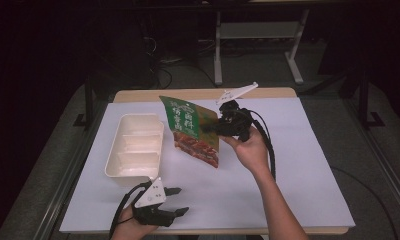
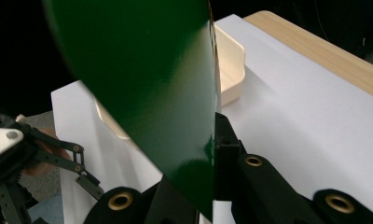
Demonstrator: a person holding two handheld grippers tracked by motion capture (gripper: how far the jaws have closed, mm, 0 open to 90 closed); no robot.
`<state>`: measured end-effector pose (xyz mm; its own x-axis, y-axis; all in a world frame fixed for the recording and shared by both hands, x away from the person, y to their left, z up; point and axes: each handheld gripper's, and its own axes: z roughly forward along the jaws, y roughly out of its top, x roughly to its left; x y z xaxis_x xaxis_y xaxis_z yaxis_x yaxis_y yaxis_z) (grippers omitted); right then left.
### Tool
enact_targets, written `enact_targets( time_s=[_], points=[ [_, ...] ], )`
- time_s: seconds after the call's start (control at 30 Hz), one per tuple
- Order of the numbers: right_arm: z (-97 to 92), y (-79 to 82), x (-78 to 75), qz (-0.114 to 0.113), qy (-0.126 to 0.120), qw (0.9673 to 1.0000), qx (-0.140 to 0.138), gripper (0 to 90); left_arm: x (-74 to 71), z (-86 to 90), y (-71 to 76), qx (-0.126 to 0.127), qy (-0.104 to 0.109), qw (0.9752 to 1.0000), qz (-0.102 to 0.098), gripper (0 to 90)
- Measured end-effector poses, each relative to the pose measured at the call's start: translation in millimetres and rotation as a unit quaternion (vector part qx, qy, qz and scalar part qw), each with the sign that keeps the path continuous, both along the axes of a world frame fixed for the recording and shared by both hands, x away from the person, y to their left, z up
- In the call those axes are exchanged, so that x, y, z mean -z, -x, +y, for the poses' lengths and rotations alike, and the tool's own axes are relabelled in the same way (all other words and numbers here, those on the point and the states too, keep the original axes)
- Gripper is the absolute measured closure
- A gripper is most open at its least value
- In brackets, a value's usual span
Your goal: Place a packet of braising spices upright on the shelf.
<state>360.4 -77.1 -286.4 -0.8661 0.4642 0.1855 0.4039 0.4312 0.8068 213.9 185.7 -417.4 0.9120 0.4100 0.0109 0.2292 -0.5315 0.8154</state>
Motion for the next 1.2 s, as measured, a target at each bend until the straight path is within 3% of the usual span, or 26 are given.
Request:
enact_targets(
  time_s=[0.73,0.87,1.2],
  points=[
    [41.2,2.2,-21.9,-0.020,-0.016,0.9990,-0.038,89.6,1.3,0.0,5.3,0.003,0.006,1.0000,-0.005,36.9],
    [49.3,4.8,-25.3,-0.022,-0.018,0.9985,-0.047,89.6,1.3,-0.1,5.8,0.010,-0.004,0.9999,-0.007,36.2],
    [72.1,7.0,-25.6,-0.025,-0.021,0.9970,-0.070,89.6,2.4,-0.1,6.5,0.012,-0.001,0.9999,-0.004,35.7]
  ],
)
